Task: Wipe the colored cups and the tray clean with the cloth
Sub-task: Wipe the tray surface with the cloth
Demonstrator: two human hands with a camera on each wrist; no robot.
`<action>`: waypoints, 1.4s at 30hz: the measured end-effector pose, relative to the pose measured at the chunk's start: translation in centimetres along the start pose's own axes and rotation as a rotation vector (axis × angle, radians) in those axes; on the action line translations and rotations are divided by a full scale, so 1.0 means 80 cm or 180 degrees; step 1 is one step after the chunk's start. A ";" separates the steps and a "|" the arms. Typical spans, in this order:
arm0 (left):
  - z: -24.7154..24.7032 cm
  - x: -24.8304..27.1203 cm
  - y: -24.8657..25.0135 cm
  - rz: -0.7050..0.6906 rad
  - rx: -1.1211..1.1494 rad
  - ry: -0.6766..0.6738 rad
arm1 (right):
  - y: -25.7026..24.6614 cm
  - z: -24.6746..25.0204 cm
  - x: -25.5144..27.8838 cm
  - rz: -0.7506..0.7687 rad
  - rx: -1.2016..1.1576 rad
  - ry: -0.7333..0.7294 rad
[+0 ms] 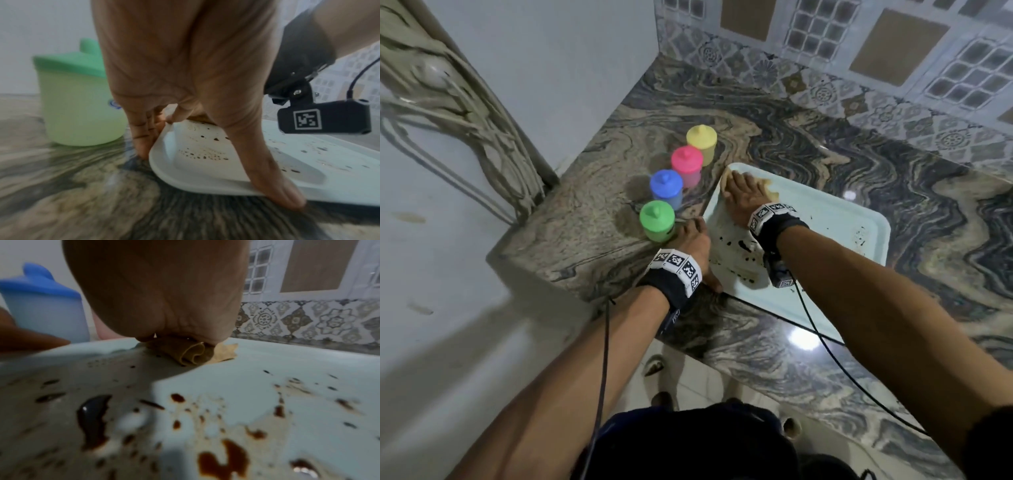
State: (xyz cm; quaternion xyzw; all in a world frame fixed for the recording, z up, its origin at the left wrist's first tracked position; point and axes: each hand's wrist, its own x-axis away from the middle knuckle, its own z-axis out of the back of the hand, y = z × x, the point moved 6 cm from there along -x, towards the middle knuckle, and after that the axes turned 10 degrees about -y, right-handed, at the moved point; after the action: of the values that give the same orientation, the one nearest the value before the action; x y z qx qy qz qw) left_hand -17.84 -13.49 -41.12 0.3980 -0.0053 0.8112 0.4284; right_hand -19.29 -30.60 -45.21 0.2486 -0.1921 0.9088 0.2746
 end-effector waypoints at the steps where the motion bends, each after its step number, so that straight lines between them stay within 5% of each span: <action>1: 0.001 0.001 0.001 0.0018 -0.0077 -0.0036 | 0.003 -0.003 0.000 -0.0011 0.0009 0.0016; 8: 0.006 0.000 0.008 0.0177 -0.0286 0.0036 | 0.011 -0.012 0.009 -0.0030 0.0017 0.0367; 16: 0.006 0.014 0.024 0.0226 -0.0887 -0.0137 | 0.121 -0.026 0.069 -0.0578 -0.0287 0.0506; 27: -0.001 0.002 0.014 0.0225 -0.0652 -0.0254 | 0.235 -0.048 0.146 -0.1442 -0.0915 0.0599; 42: -0.014 -0.001 -0.003 -0.0086 -0.0608 -0.0072 | 0.232 -0.080 0.186 -0.1802 -0.0780 0.0432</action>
State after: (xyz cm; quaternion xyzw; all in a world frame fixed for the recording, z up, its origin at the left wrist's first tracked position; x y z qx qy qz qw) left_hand -18.37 -12.99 -42.05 0.3645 -0.0821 0.7966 0.4752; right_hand -43.34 -35.85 -46.02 0.1960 -0.2046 0.7808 0.5568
